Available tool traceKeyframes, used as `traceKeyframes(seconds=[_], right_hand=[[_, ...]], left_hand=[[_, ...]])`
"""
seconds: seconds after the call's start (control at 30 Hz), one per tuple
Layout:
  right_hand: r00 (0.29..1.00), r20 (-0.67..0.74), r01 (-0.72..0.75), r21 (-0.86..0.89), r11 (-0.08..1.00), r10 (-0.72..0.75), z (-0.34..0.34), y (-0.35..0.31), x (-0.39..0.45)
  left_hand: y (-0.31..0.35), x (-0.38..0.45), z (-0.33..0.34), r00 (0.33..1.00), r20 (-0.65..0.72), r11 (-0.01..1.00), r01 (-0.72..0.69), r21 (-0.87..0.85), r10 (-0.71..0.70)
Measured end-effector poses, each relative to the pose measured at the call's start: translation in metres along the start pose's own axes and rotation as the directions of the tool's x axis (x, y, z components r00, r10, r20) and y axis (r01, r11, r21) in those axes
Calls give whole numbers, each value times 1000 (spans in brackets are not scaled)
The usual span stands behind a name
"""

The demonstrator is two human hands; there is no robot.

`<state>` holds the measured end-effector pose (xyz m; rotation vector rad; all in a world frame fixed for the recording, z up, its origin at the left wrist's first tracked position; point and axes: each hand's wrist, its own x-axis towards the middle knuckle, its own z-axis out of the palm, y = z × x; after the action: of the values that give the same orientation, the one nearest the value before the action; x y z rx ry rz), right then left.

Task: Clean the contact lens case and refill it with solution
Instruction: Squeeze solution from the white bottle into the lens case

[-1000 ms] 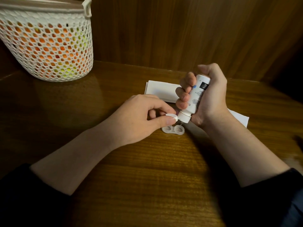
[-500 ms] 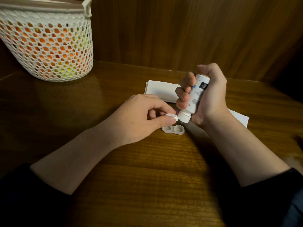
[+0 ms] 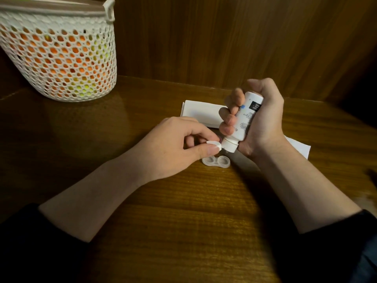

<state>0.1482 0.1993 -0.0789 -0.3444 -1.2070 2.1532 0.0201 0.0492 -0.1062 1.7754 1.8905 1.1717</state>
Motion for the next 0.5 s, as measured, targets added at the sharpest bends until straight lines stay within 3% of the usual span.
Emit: traceKeyframes(seconds=[0.23,0.5], right_hand=[[992,124,8,39,999,-13,5,3,3],[994,109,-17,-4,1000,17,7,17,7]], left_hand=[[-2,-1,-14,998,9,997,-70,10,70],[-10,0,-25,997,73,999,-6,54,2]])
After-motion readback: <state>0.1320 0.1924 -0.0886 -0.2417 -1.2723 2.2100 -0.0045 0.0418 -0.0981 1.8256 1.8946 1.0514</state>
